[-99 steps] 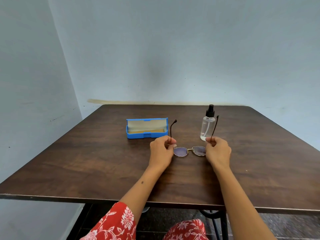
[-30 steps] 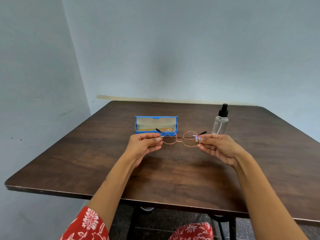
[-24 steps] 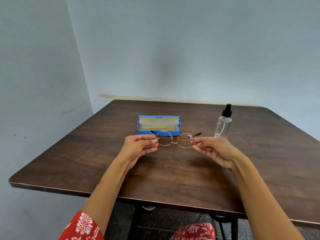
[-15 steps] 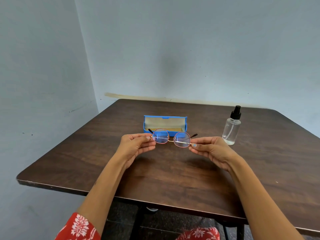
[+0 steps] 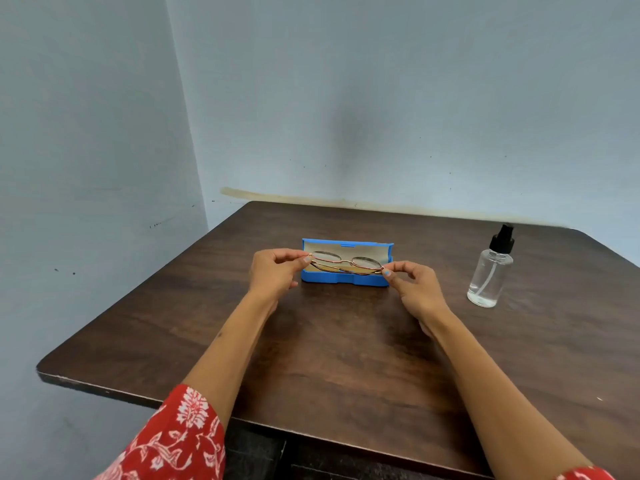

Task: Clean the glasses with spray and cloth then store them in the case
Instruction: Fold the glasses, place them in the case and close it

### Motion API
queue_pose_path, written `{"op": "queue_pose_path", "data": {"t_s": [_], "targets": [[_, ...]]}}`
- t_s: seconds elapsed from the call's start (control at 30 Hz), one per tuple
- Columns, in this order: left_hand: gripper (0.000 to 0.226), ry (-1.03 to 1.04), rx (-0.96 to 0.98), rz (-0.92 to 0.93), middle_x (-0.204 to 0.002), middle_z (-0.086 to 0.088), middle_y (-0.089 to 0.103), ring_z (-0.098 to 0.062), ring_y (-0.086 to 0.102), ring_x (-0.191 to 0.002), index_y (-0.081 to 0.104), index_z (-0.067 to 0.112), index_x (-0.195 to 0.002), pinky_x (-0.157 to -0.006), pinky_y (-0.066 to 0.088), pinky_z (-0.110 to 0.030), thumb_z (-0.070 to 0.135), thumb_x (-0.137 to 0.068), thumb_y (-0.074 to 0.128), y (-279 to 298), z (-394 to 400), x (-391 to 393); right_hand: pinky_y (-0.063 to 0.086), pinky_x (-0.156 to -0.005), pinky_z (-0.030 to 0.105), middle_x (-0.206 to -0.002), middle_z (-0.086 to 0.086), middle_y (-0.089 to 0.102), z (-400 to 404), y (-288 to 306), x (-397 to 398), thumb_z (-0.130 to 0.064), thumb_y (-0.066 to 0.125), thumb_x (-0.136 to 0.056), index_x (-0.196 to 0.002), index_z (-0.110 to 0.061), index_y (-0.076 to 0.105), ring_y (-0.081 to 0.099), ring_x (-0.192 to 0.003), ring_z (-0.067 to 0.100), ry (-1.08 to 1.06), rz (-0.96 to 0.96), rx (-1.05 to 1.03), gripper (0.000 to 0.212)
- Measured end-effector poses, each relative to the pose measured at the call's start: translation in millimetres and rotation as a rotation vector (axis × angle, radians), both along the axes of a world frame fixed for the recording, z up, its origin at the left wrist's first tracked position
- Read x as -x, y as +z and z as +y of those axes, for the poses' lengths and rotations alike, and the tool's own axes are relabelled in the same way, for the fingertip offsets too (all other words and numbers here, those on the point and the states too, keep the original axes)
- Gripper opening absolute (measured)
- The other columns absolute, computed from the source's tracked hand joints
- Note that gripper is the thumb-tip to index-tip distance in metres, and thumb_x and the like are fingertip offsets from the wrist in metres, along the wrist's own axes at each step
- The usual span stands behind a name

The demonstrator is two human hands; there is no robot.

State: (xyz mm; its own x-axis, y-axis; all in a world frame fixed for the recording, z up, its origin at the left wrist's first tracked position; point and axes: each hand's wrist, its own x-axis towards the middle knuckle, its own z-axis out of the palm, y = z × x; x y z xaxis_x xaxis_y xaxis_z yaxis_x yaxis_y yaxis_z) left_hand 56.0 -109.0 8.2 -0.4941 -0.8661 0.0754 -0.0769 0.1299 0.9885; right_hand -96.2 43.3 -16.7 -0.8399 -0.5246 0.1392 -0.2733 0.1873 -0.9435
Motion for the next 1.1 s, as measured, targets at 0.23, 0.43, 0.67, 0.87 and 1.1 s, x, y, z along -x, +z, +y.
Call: {"op": "queue_pose_path", "data": {"t_s": [0.23,0.43,0.67,0.87,1.1], "targets": [[0.017,0.123,0.178,-0.065,-0.097,-0.006,0.072,-0.013,0.063,-0.094,0.075,0.010,-0.095,-0.081,0.047,-0.024,0.014,-0.078,0.074,-16,-10,23,0.027,-0.098,0.025,-0.121,0.005,0.047,-15,3,2,-0.017,0.063,-0.088,-0.092,-0.020,0.070,0.032,-0.123,0.022,-0.146,0.163,-0.065,0.009],[0.017,0.180,0.419,-0.254,-0.121,-0.009,0.059,-0.022,0.048,-0.118,0.075,0.015,-0.095,-0.095,0.039,-0.033,0.020,-0.079,0.073,-20,-17,30,0.026,-0.093,0.022,-0.127,0.007,0.043,-21,2,8,-0.016,0.065,-0.087,-0.100,-0.015,0.070,0.030,-0.124,0.021,-0.154,0.251,-0.150,0.014],[0.019,0.150,0.541,-0.422,-0.130,-0.007,0.048,-0.023,0.035,-0.125,0.073,0.017,-0.102,-0.098,0.034,-0.034,0.022,-0.085,0.066,-16,-13,31,0.024,-0.086,0.018,-0.128,0.010,0.045,-23,-4,11,-0.017,0.064,-0.087,-0.100,-0.010,0.072,0.034,-0.123,0.022,-0.192,0.398,-0.214,0.017],[0.020,0.116,0.571,-0.469,-0.131,-0.007,0.048,-0.024,0.035,-0.126,0.072,0.016,-0.104,-0.099,0.034,-0.035,0.020,-0.087,0.062,-19,-13,32,0.023,-0.079,0.014,-0.115,0.012,0.061,-29,-7,12,-0.014,0.063,-0.084,-0.088,-0.011,0.076,0.043,-0.119,0.020,-0.240,0.428,-0.222,0.014],[0.024,0.106,0.518,-0.293,-0.127,-0.008,0.049,-0.017,0.044,-0.121,0.070,0.012,-0.107,-0.091,0.030,-0.018,0.011,-0.084,0.066,-23,-12,32,0.029,-0.080,0.019,-0.121,0.007,0.056,-22,-6,3,-0.019,0.062,-0.083,-0.094,-0.014,0.073,0.046,-0.116,0.015,-0.296,0.414,-0.131,0.016]]}}
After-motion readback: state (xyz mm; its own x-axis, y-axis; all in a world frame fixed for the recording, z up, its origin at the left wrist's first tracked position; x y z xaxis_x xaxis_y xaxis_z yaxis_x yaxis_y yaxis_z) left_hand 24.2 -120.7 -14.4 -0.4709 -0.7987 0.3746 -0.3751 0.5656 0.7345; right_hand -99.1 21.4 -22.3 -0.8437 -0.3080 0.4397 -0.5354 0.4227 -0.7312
